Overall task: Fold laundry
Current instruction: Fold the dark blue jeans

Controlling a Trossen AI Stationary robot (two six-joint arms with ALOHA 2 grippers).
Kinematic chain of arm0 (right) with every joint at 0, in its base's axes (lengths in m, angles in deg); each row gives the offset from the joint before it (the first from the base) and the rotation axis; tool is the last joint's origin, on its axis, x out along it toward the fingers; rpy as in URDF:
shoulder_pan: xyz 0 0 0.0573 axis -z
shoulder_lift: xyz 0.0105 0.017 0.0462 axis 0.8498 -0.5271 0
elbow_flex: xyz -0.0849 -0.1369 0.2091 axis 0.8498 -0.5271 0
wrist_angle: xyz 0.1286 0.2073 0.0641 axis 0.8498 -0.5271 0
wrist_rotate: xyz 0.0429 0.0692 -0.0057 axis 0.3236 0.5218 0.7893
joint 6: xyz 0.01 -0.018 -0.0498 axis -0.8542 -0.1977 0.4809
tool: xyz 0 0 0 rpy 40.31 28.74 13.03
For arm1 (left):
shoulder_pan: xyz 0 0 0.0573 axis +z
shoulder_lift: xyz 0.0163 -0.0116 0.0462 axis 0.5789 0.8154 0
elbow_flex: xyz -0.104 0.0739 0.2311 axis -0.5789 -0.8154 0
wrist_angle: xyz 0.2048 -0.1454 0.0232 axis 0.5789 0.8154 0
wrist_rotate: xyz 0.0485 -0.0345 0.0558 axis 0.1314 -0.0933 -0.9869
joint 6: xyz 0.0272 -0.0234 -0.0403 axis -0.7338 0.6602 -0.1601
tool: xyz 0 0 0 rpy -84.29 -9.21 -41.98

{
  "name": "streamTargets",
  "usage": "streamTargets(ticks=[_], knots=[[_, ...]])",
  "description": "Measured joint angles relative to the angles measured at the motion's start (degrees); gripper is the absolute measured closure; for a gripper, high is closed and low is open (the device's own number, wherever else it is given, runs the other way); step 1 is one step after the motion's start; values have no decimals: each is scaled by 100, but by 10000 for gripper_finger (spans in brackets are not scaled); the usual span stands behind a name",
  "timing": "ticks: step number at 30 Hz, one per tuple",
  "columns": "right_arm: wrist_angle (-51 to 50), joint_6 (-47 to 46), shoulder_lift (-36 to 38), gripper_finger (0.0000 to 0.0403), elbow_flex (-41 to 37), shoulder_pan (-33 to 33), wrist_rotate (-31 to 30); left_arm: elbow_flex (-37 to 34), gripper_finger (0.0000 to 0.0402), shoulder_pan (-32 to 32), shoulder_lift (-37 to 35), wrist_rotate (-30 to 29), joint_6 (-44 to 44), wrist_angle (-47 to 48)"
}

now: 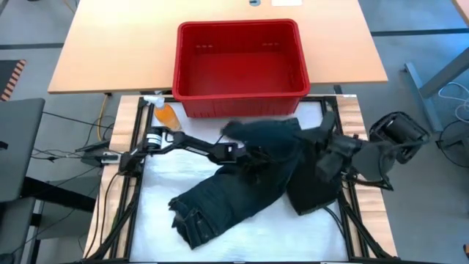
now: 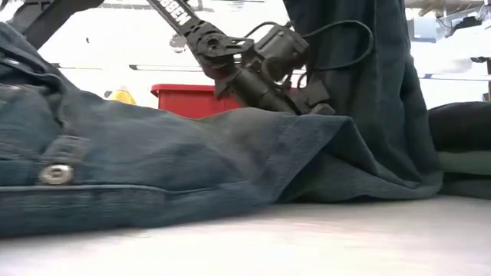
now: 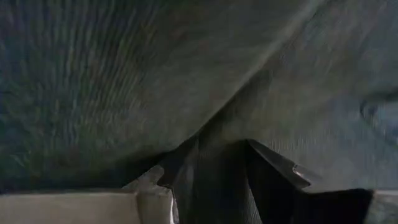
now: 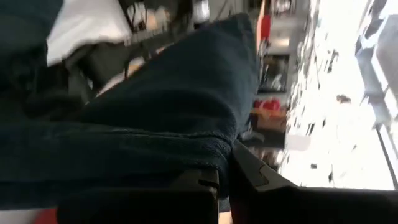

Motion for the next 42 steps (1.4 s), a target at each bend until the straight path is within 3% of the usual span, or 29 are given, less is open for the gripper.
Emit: streamTargets(ticks=[6, 10, 22, 27, 30, 36, 42], knots=[[858, 844, -185, 374, -13, -339, 220, 545, 274, 135, 139, -88, -293, 829], [1030, 762, -254, 374, -9, -186, 168, 675, 274, 128, -99, -351, -553, 1724], [2065, 312, -355, 374, 15, 911, 122, 678, 274, -489, -2041, -847, -187, 6026], [2158, -380, -356, 374, 15, 1242, 167, 603, 274, -865, -2852, -1024, 934, 7742], [2078, -1182, -440, 374, 15, 1420, 373, 168, 274, -1217, -3401, -1341, 1921, 8570], [2077, -2018, -1075, 374, 17, 1429, 1140, -1099, 274, -2047, -4787, -1527, 3676, 8712], [3017, -2082, -2293, 374, 15, 1441, 1487, -1911, 274, -2886, -5839, -1507, 5229, 8497]])
